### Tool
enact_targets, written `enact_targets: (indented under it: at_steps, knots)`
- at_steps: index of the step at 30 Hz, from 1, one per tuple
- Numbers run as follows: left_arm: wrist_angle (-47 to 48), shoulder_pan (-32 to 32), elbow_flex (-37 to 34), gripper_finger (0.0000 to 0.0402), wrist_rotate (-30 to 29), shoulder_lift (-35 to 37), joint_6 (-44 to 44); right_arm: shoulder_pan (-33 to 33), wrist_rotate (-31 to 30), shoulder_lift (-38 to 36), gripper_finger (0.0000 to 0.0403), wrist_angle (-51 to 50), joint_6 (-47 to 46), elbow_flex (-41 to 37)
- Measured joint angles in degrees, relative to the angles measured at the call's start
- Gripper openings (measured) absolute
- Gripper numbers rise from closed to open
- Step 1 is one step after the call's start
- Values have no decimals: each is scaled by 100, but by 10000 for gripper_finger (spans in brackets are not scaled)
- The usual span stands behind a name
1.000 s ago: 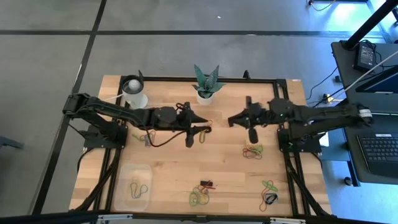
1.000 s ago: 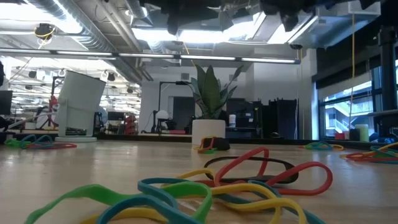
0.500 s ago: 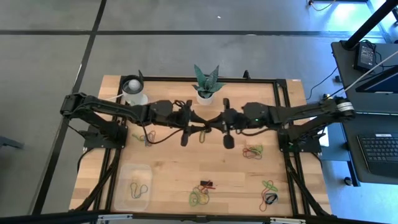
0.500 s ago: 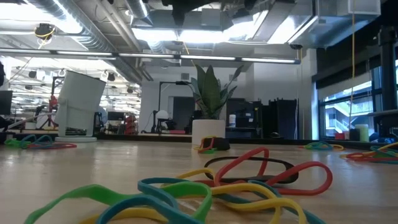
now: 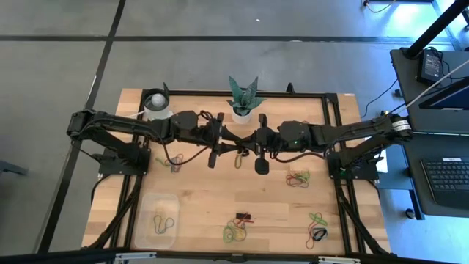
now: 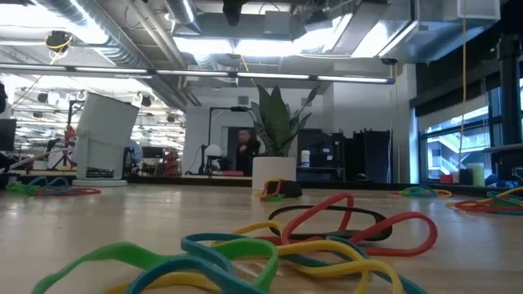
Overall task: Pick and place rubber bands into bin
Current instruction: Put the black rubber band into the transparent bin
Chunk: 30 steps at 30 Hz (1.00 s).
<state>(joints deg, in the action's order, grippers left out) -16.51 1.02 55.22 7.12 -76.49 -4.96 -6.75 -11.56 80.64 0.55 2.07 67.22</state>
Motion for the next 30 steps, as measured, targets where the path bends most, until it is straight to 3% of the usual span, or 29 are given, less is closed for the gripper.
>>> enact_targets:
  at_steps: [5, 15, 30]
  knots:
    - [0, 0, 0, 96, 14, 0, -165, 5, -23, 0, 10, 21, 50, 0]
    - [20, 127, 0, 6, 177, -11, -190, 81, -66, 2, 10, 204, 289, 20]
    - [97, 160, 0, 2, 141, -11, -178, 130, -47, -17, 25, 139, 278, 11]
